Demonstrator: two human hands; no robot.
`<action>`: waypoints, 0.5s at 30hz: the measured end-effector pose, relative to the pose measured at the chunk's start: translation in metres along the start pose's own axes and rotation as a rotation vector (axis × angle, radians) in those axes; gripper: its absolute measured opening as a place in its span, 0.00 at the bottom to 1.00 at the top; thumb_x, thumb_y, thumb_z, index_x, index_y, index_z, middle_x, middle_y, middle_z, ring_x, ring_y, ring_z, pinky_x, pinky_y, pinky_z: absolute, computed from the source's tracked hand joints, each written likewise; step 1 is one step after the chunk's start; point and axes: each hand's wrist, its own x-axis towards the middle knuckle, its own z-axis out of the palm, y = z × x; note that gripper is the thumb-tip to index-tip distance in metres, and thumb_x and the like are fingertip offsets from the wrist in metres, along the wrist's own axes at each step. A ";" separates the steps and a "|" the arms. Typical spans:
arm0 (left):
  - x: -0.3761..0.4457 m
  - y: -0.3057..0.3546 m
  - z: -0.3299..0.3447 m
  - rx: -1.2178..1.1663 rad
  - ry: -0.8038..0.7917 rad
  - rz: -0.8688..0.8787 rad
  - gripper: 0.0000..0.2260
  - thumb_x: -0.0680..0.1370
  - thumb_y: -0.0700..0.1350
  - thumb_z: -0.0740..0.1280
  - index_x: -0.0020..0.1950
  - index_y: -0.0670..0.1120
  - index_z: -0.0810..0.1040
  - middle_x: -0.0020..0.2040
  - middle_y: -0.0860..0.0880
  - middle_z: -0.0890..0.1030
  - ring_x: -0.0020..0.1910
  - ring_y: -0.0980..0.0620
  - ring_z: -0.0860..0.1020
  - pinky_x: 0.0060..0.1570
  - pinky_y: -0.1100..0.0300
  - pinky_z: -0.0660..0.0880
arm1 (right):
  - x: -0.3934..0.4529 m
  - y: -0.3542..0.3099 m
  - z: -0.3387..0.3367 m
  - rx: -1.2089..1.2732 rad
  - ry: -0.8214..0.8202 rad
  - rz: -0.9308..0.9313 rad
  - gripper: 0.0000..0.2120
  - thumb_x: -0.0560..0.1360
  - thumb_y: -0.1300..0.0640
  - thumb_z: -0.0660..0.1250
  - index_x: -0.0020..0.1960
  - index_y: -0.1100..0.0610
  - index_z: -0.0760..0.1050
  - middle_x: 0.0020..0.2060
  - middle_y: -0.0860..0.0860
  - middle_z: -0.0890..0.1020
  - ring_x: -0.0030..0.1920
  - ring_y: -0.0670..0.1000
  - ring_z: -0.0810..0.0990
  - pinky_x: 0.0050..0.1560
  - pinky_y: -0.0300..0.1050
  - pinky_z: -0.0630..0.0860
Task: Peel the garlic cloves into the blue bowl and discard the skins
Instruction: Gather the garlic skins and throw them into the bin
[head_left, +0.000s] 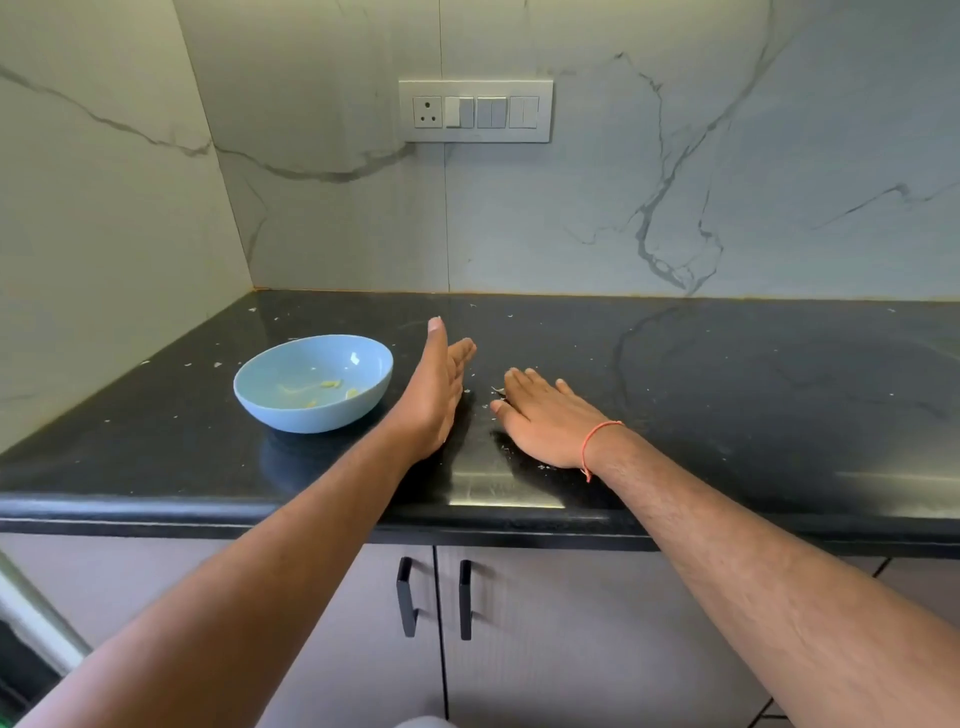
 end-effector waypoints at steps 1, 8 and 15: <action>-0.002 -0.001 0.000 0.012 0.007 0.033 0.39 0.83 0.70 0.39 0.86 0.46 0.55 0.85 0.51 0.58 0.85 0.52 0.52 0.83 0.52 0.47 | -0.001 -0.001 -0.004 0.051 0.006 -0.018 0.32 0.87 0.41 0.42 0.85 0.57 0.46 0.85 0.51 0.46 0.84 0.51 0.44 0.83 0.56 0.42; -0.002 -0.007 -0.001 -0.037 0.046 0.097 0.36 0.85 0.67 0.38 0.86 0.46 0.55 0.85 0.51 0.59 0.84 0.53 0.53 0.84 0.51 0.47 | -0.004 0.044 -0.024 0.115 0.081 0.086 0.34 0.86 0.37 0.42 0.85 0.54 0.42 0.85 0.49 0.43 0.84 0.50 0.41 0.83 0.54 0.40; -0.001 -0.009 0.000 -0.024 0.099 0.144 0.36 0.84 0.68 0.40 0.85 0.50 0.59 0.84 0.55 0.61 0.84 0.56 0.54 0.83 0.50 0.48 | 0.014 0.008 0.001 -0.067 -0.038 0.077 0.40 0.82 0.31 0.37 0.85 0.56 0.40 0.84 0.50 0.39 0.84 0.51 0.38 0.82 0.61 0.39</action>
